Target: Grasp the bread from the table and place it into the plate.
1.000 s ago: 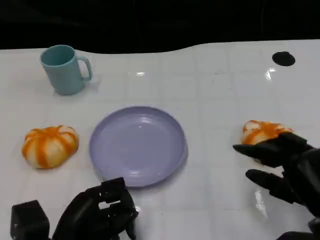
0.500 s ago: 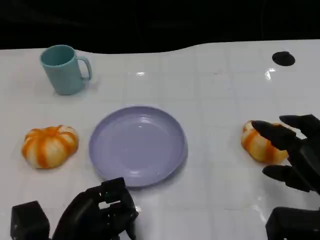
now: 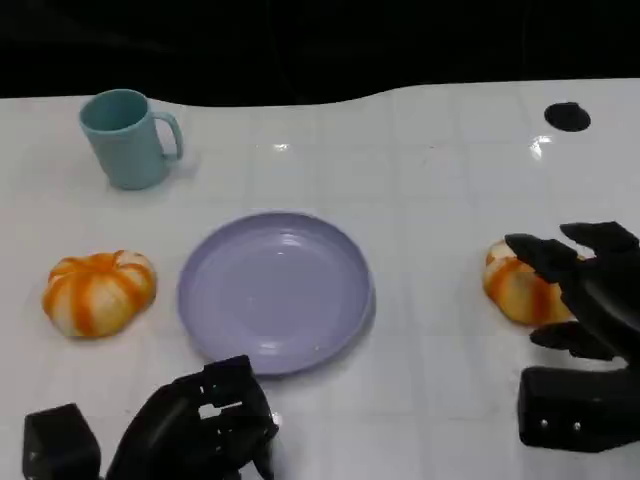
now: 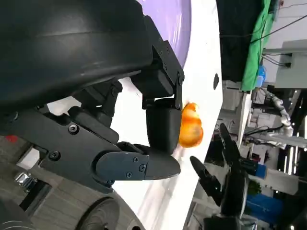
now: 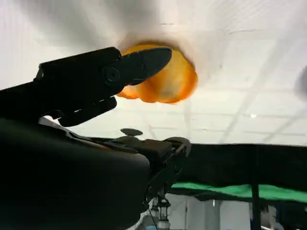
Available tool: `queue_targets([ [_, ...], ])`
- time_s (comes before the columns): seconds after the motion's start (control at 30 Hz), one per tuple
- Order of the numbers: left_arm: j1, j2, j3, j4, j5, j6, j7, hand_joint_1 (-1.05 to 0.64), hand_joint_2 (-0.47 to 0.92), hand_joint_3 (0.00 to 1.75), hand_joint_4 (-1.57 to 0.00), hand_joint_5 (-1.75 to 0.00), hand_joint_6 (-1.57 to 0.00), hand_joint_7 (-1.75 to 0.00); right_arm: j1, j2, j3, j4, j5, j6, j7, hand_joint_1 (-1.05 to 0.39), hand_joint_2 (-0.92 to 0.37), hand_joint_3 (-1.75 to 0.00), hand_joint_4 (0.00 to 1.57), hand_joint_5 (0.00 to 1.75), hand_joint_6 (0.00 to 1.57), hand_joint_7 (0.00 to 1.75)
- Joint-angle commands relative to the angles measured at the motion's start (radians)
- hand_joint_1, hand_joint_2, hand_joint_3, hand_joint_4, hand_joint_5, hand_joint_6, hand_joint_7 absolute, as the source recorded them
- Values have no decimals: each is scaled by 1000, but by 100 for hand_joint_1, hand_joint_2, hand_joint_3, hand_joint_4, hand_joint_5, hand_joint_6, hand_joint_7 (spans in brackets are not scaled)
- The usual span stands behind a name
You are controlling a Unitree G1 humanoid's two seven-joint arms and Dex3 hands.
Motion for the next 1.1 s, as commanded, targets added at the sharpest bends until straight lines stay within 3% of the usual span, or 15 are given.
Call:
queue_targets([
  [0.03, 7, 12, 3, -6, 7, -2, 4, -59, 75, 49, -79, -175, -77, -141, -64, 2, 28, 92, 2, 8, -15, -55, -85, 0, 3, 37, 27, 1],
  [0.6, 19, 7, -2, -22, 6, 2, 8, -59, 74, 52, -80, -175, -76, -143, -260, 86, 159, 482, 16, 6, -91, -43, -85, -1, 19, 20, 33, 1],
  [0.7, 21, 8, -3, -25, 6, 3, 9, -58, 73, 53, -81, -175, -76, -142, -285, 98, 166, 550, 32, -17, -129, -35, -86, 0, 51, 17, 49, 3],
  [0.73, 21, 7, -4, -27, 6, 4, 9, -58, 73, 54, -81, -175, -76, -142, -289, 102, 157, 572, 51, -42, -149, -28, -88, 0, 73, 19, 65, 7],
  [0.77, 22, 7, -4, -29, 5, 6, 9, -58, 73, 54, -81, -175, -76, -142, -294, 104, 153, 591, 64, -60, -166, -23, -88, 0, 91, 27, 80, 8],
  [0.8, 23, 7, -4, -30, 5, 6, 10, -58, 72, 54, -81, -175, -76, -142, -301, 106, 151, 612, 79, -82, -178, -21, -88, 0, 95, 49, 91, 7],
  [0.87, 23, 6, -5, -30, 6, 5, 11, -58, 72, 55, -81, -175, -77, -142, -313, 103, 160, 650, 88, -119, -210, -16, -91, -2, 94, 123, 119, 9],
  [0.93, 23, 7, -5, -30, 9, 5, 12, -58, 72, 55, -80, -175, -77, -142, -320, 98, 171, 682, 86, -160, -269, -15, -92, -7, 92, 158, 130, 12],
  [0.97, 23, 8, -5, -31, 7, 7, 11, -58, 72, 55, -80, -175, -77, -142, -321, 98, 174, 696, 84, -177, -307, -15, -92, -9, 90, 166, 132, 14],
  [1.0, 23, 8, -5, -32, 5, 10, 10, -58, 72, 56, -80, -175, -77, -142, -321, 99, 175, 703, 83, -186, -340, -15, -91, -12, 88, 170, 127, 32],
  [1.03, 23, 8, -5, -32, 4, 11, 9, -58, 71, 56, -80, -175, -77, -141, -322, 101, 177, 710, 82, -191, -368, -15, -90, -15, 86, 173, 102, 88],
  [1.07, 22, 8, -4, -30, 1, 11, 7, -58, 71, 56, -80, -175, -76, -141, -322, 104, 175, 714, 87, -198, -389, -15, -89, -17, 85, 174, 90, 118],
  [1.1, 22, 8, -4, -29, 1, 11, 6, -57, 71, 56, -80, -175, -76, -141, -322, 107, 173, 717, 91, -203, -410, -14, -88, -18, 85, 174, 84, 133],
])
